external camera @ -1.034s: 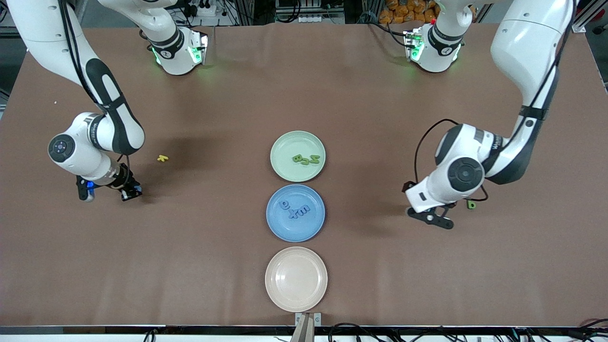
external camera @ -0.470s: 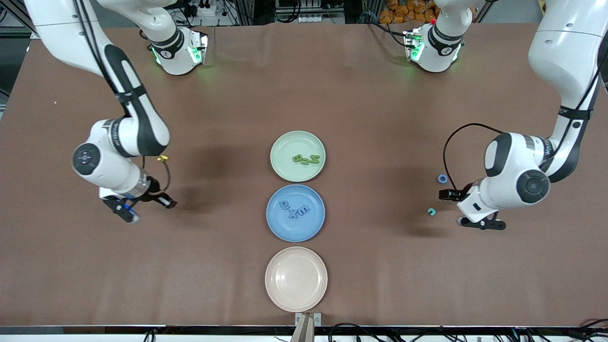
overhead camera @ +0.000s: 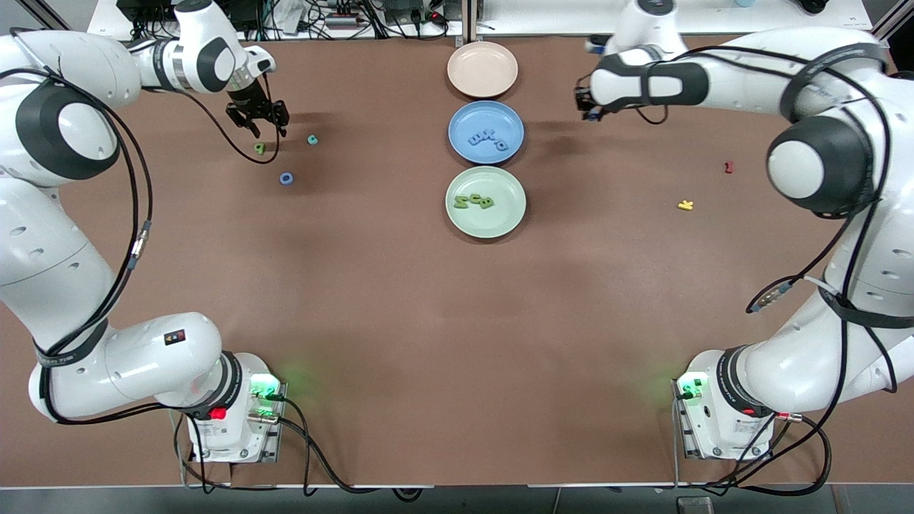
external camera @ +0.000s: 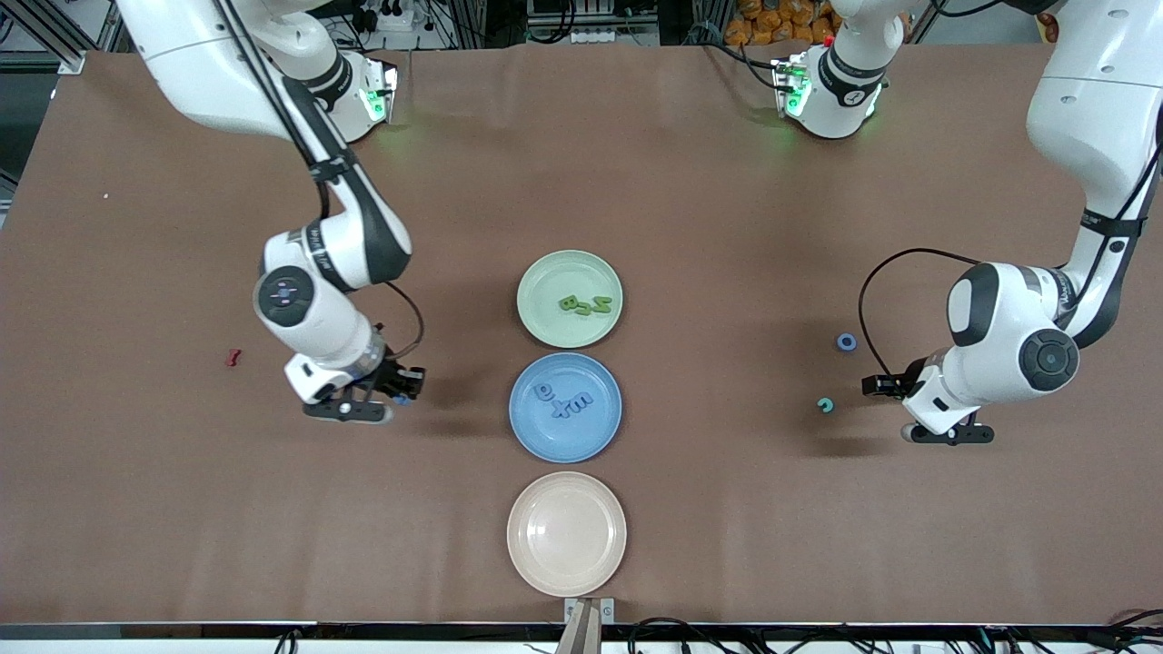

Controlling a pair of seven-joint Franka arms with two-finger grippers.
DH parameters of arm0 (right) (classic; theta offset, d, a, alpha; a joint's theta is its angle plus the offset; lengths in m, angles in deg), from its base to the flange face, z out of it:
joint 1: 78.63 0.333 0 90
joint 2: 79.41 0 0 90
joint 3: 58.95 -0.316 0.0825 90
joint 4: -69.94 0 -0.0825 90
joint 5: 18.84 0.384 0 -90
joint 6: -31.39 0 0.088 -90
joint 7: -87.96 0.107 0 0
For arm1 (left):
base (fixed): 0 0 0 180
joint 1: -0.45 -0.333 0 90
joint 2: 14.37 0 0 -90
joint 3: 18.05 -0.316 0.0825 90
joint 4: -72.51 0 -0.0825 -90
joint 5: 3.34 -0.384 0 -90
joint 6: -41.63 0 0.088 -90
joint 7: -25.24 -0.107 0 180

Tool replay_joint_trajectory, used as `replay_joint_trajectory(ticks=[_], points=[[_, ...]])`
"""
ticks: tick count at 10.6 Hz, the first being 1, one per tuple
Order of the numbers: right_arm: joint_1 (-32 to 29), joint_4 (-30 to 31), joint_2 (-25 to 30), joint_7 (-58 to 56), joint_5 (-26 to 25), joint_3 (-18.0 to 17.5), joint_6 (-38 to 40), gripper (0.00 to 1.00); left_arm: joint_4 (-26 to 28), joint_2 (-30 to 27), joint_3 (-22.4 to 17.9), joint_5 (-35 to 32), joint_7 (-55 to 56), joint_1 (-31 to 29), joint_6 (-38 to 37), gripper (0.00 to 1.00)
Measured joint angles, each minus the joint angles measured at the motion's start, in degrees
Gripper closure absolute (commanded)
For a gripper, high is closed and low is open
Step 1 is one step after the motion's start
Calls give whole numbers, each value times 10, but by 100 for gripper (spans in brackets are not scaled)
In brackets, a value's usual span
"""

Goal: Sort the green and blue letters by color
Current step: 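Place the blue G on the blue plate while the left gripper grasps green b, then lift the green b with the left gripper while the right gripper withdraws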

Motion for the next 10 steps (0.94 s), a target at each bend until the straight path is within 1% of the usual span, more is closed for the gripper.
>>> replay_joint_trajectory(ticks=[1, 3, 5, 6, 8, 9, 10], points=[[21, -24, -18, -4, -15, 0, -5, 100, 0, 8, -2, 0, 0, -6, 11, 26], [62, -74, -55, -12, -26, -1, -26, 100, 0, 18, -2, 0, 0, -12, 21, 26], [98, -96, -88, -15, -31, 0, -87, 100, 0, 19, -4, 0, 0, -12, 21, 27], [110, -102, -99, -17, -33, 0, -102, 100, 1, 19, -7, 0, 0, -12, 21, 27], [126, -123, -116, -20, -34, -5, -106, 98, 3, 19, -11, 0, 0, -12, 20, 27], [129, -134, -125, -20, -34, -11, -106, 67, 3, 19, -12, 0, 0, -12, 20, 28], [131, -144, -133, -21, -35, -18, -106, 1, 3, 19, -14, 0, 0, -12, 20, 28]])
